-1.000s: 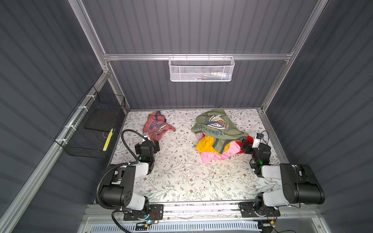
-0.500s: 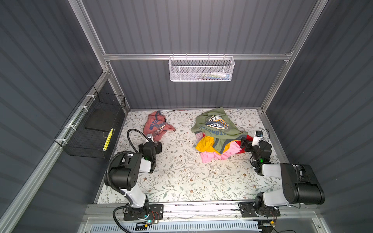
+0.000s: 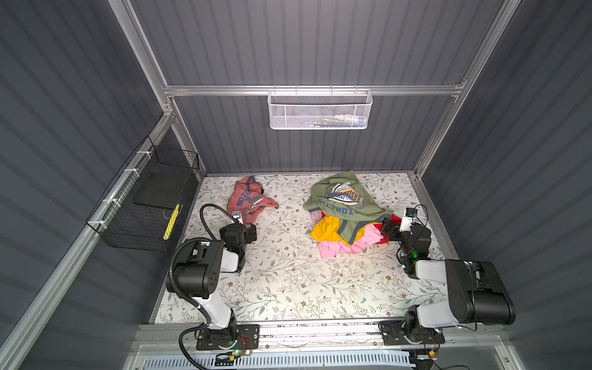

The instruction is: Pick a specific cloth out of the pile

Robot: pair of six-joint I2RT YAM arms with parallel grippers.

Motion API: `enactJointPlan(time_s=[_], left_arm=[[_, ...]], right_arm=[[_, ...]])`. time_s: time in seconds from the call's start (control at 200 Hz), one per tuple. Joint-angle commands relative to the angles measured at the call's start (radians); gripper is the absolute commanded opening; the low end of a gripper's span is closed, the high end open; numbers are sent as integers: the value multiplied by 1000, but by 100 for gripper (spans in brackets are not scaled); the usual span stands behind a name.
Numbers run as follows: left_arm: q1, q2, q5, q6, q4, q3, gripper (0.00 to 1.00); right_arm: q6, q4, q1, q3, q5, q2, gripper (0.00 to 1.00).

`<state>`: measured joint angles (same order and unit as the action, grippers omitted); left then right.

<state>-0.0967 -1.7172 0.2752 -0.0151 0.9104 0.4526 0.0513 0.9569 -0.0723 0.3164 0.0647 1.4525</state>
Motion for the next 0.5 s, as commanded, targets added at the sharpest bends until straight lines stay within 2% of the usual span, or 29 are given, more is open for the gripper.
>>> enactJointPlan(time_s=[0.0,0.495], left_arm=[[3,1,-12,0,8,14,100],[3,2,-10,0,12,13,100]], right_arm=[[-5,5,-6,16,11,9,99],[3,4,-6,18,-8,9,99]])
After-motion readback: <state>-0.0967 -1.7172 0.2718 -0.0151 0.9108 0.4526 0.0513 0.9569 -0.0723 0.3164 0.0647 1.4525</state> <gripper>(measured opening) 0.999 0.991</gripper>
